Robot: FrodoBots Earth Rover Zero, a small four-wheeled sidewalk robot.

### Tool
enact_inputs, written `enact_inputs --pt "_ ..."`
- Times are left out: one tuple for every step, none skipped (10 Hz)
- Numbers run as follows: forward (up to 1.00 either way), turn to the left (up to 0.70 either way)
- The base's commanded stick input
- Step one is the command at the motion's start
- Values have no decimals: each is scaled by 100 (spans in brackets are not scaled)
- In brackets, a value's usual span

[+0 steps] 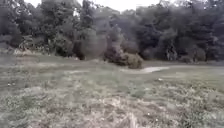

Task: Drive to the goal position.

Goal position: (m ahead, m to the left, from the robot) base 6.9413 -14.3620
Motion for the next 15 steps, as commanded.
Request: enact_inputs --pt "50 -3" --pt "50 0" --pt "50 0" --pt "50 0" --pt "50 0" --pt "50 0" --pt "50 0" --pt "50 0" --pt "50 0" --pt "50 0" --pt "50 0" --pt "50 0" --pt "50 0" --pt "50 0" --pt "50 0"
